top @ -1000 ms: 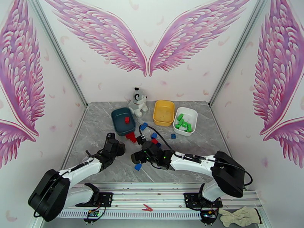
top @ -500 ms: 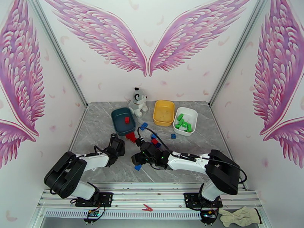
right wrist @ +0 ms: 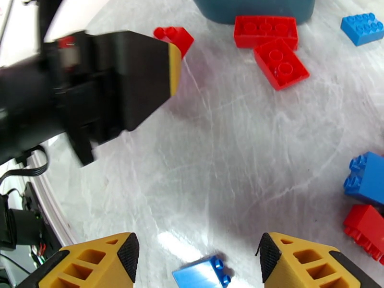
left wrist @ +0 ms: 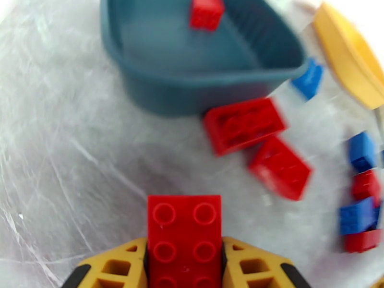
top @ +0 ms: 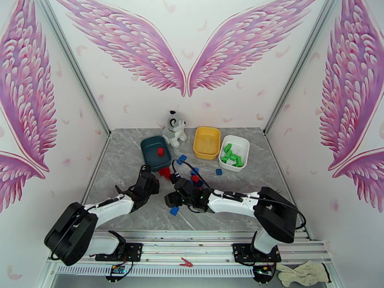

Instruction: Sort the legos into containers by color

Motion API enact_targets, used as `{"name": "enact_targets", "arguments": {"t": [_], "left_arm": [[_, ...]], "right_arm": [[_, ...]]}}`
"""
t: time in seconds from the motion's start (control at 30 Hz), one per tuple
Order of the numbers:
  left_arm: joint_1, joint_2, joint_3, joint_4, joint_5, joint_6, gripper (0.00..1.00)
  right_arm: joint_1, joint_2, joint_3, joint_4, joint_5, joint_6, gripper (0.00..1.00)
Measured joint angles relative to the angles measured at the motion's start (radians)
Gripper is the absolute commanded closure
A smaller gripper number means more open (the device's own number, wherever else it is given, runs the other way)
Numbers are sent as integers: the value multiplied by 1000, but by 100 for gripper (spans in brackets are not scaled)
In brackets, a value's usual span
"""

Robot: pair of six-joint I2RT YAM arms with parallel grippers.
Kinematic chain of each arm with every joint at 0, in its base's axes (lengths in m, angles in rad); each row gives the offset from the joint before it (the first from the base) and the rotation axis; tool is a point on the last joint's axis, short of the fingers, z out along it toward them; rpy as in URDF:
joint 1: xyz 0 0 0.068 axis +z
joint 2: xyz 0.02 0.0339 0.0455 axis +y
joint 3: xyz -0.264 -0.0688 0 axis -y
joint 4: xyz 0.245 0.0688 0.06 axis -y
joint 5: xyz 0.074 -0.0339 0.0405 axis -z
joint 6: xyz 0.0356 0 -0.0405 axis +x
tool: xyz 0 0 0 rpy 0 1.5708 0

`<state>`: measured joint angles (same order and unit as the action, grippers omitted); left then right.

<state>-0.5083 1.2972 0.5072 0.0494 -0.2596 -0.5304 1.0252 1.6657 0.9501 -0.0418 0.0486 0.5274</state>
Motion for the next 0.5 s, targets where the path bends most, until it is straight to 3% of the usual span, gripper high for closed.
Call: {"name": "enact_targets", "arguments": {"t": [0.23,0.5], "left_arm": [[53,-12,163,-68,39,47,68],[180,190,406,-85,73,98,65]], "right_arm": [[0,-48,3,-40,61,3,24],[0,-256,-75,-88,166,7,20]]}}
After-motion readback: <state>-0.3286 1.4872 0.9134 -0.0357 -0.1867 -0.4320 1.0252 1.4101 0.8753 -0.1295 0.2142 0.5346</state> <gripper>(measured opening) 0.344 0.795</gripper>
